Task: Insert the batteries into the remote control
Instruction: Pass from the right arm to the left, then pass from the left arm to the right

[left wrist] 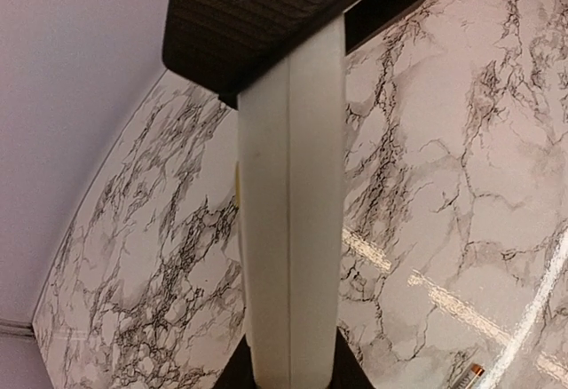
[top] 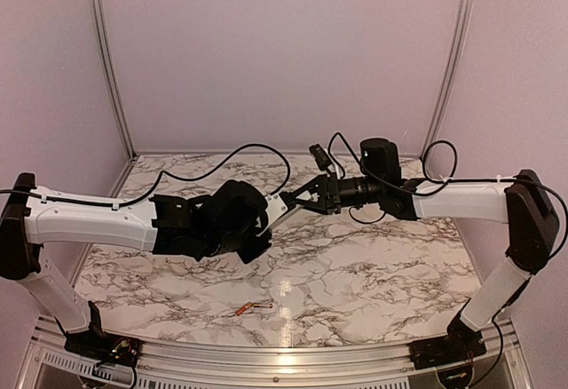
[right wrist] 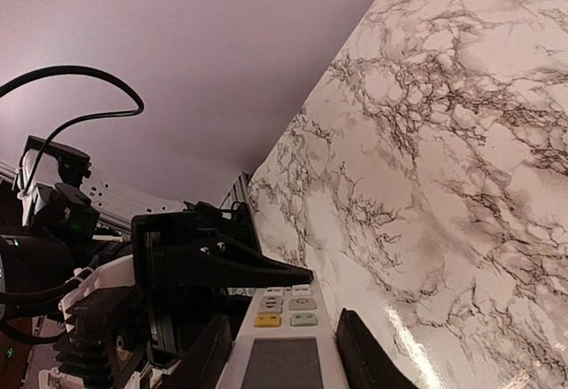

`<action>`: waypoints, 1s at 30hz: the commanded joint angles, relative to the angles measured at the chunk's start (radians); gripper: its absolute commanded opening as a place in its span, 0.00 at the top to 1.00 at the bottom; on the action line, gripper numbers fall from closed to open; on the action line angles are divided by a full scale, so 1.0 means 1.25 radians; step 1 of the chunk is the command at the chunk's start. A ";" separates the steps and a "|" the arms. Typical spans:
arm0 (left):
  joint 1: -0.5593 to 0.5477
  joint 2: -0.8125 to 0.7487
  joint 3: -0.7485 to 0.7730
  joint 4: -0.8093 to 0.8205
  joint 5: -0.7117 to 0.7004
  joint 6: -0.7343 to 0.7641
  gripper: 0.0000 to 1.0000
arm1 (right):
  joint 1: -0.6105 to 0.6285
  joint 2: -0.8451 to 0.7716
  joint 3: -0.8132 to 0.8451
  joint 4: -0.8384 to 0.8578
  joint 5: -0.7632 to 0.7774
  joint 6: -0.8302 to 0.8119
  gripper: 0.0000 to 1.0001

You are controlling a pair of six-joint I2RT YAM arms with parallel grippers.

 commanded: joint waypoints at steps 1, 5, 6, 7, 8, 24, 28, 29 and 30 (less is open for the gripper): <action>0.009 -0.058 -0.015 0.048 0.103 -0.042 0.86 | -0.008 -0.032 0.001 0.019 -0.012 -0.025 0.54; 0.033 -0.092 -0.023 0.060 0.180 -0.073 0.87 | -0.026 -0.070 0.010 0.012 -0.022 -0.081 0.34; 0.041 -0.103 -0.028 0.067 0.207 -0.081 0.87 | -0.027 -0.081 0.014 -0.001 -0.019 -0.104 0.28; 0.050 -0.114 -0.032 0.073 0.245 -0.089 0.87 | -0.028 -0.095 0.018 -0.010 -0.017 -0.130 0.25; 0.060 -0.126 -0.039 0.083 0.287 -0.096 0.87 | -0.030 -0.108 0.019 -0.017 -0.018 -0.154 0.24; 0.164 -0.189 -0.088 0.224 0.823 -0.210 0.86 | 0.005 -0.162 -0.017 0.157 -0.182 -0.162 0.28; 0.164 -0.166 -0.085 0.267 0.873 -0.236 0.85 | 0.031 -0.151 -0.002 0.153 -0.183 -0.171 0.33; 0.164 -0.160 -0.083 0.275 0.885 -0.244 0.85 | 0.036 -0.147 0.002 0.154 -0.182 -0.171 0.35; 0.164 -0.153 -0.080 0.277 0.892 -0.248 0.85 | 0.041 -0.143 0.007 0.157 -0.186 -0.169 0.38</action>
